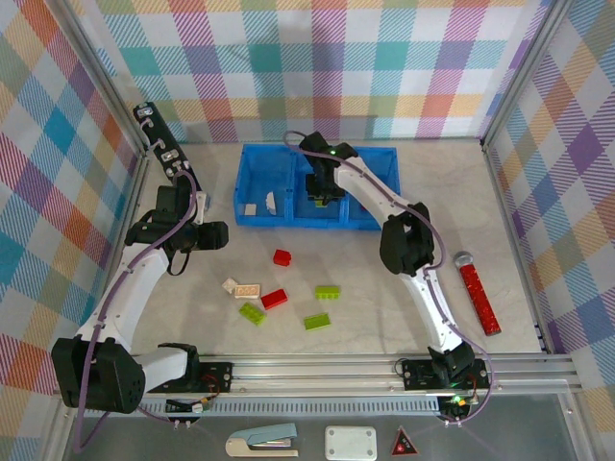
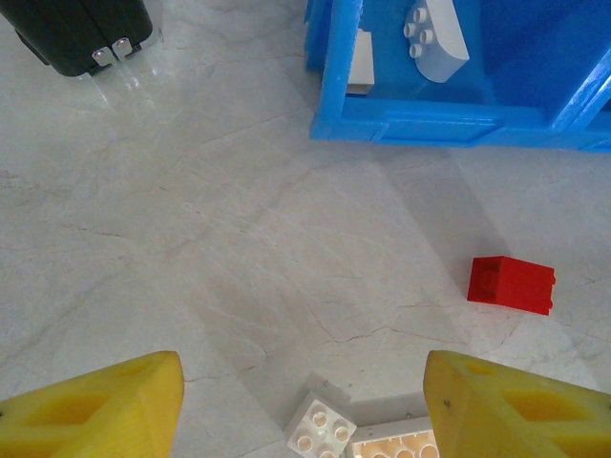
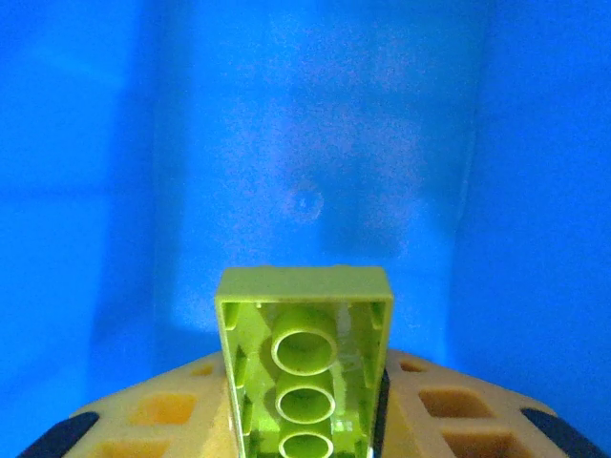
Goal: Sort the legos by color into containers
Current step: Place the lego in the container.
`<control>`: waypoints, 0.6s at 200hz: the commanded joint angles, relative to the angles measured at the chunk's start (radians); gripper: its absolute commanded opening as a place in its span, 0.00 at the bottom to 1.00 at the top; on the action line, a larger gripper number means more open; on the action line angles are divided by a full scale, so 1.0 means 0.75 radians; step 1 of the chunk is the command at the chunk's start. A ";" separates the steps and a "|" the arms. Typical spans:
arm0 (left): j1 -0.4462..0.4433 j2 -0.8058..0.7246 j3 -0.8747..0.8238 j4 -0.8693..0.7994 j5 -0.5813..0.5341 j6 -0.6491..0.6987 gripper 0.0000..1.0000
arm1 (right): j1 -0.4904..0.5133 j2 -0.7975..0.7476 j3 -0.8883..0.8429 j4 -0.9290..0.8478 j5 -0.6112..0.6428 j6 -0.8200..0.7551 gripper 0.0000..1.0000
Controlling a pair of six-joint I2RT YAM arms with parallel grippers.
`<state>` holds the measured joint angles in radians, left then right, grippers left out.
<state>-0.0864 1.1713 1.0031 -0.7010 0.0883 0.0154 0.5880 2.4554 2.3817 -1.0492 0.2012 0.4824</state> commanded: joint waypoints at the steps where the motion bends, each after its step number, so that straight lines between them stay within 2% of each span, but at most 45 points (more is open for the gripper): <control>1: 0.022 -0.013 0.027 0.008 0.008 -0.013 0.67 | -0.002 0.051 0.061 0.003 0.000 -0.015 0.36; 120: 0.022 0.001 0.030 0.011 0.024 -0.018 0.67 | -0.019 0.183 0.094 0.114 0.003 0.012 0.36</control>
<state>-0.0864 1.1717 1.0031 -0.7006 0.0891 0.0154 0.5808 2.5530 2.4317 -0.9733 0.2085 0.4831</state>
